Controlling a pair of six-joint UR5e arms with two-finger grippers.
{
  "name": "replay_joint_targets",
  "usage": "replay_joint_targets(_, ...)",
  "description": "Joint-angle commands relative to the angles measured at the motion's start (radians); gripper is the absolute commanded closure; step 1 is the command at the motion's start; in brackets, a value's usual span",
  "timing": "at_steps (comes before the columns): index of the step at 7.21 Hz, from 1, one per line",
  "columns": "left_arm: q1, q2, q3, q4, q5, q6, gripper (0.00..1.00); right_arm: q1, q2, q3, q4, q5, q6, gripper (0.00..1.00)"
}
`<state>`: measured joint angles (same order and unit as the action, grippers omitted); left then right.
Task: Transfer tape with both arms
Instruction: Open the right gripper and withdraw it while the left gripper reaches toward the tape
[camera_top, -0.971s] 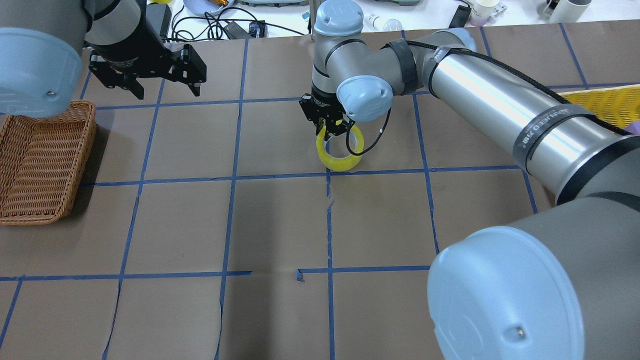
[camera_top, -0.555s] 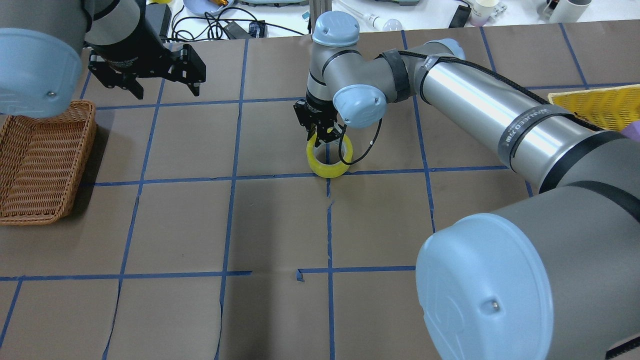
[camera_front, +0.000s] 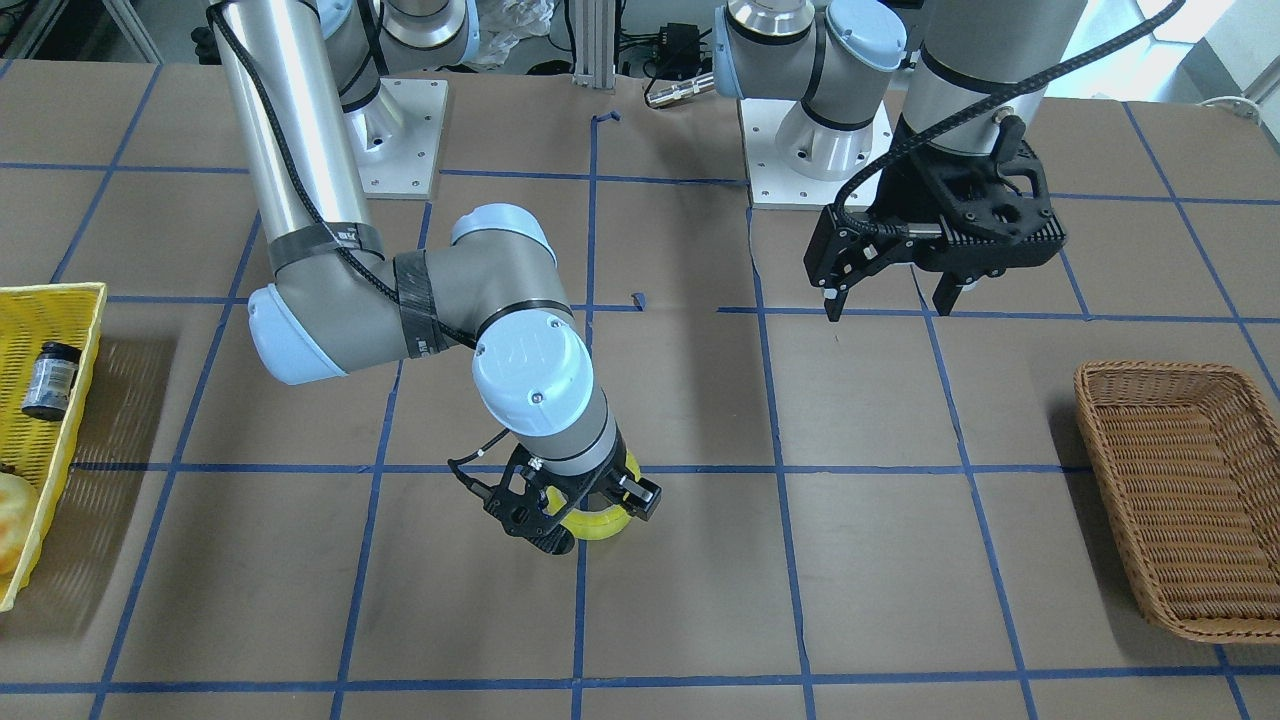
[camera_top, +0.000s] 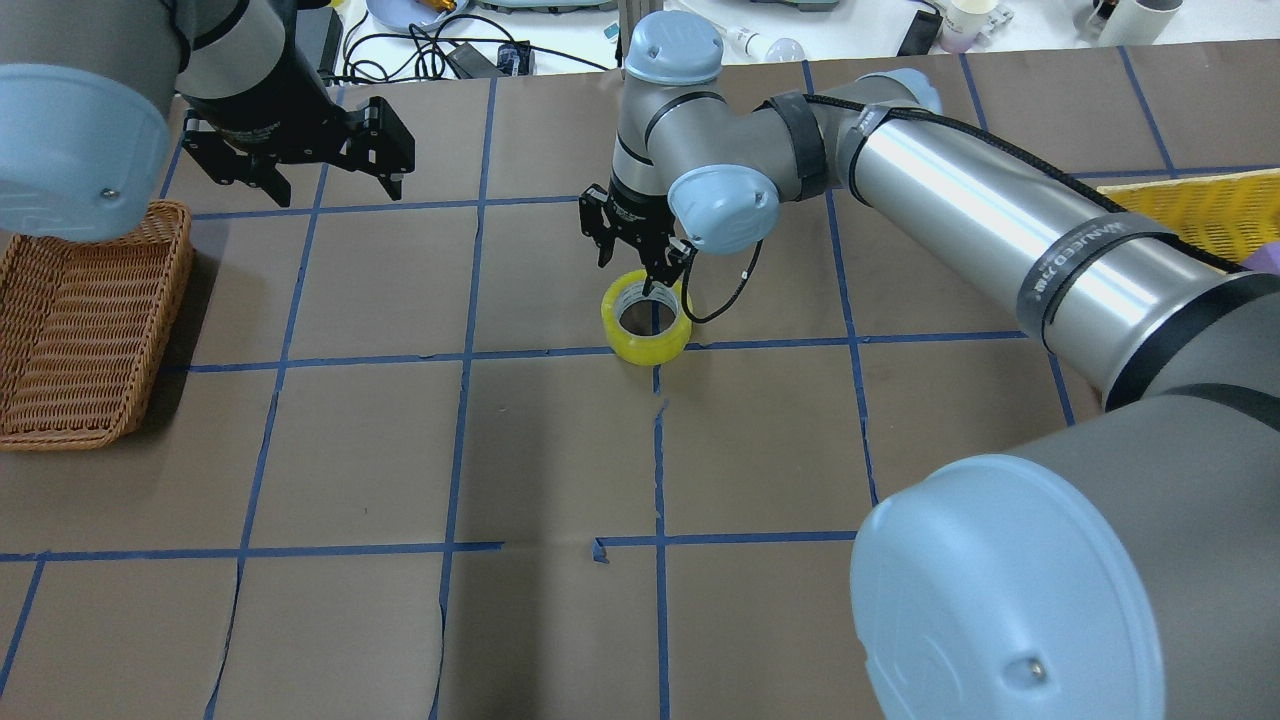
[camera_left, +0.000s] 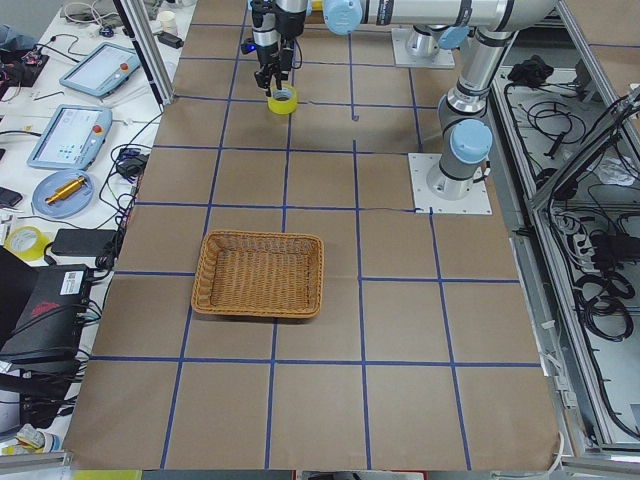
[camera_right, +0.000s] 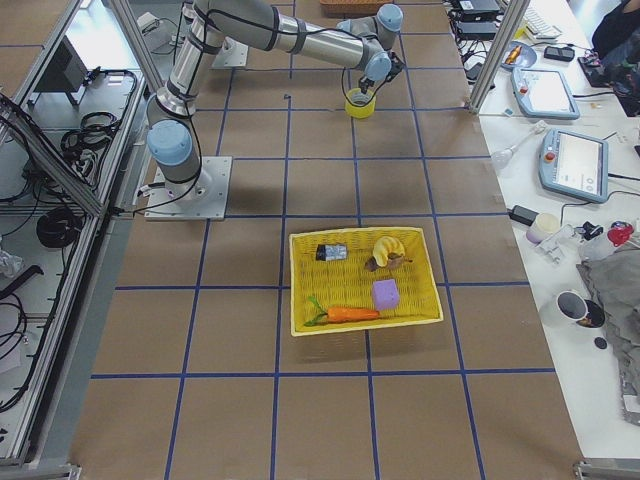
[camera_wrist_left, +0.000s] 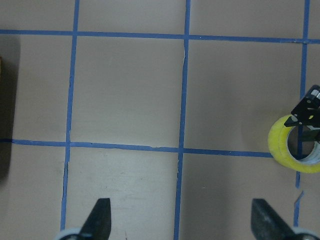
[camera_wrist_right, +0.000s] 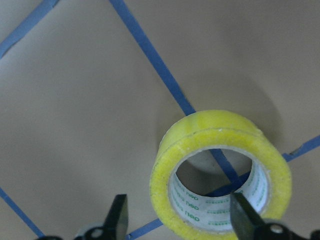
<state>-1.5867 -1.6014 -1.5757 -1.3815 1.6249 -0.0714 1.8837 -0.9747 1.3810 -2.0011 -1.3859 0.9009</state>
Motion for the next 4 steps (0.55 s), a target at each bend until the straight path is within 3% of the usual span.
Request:
replay_joint_targets(1, -0.002, -0.006, -0.012, 0.002, -0.005, -0.007, 0.00, -0.082, -0.099, 0.004, 0.071, -0.053, -0.159, 0.00)
replay_joint_targets(4, -0.019, -0.046, -0.015, 0.004, -0.007, -0.155, 0.00, -0.390, -0.315, 0.012, 0.335, -0.058, -0.686, 0.00)
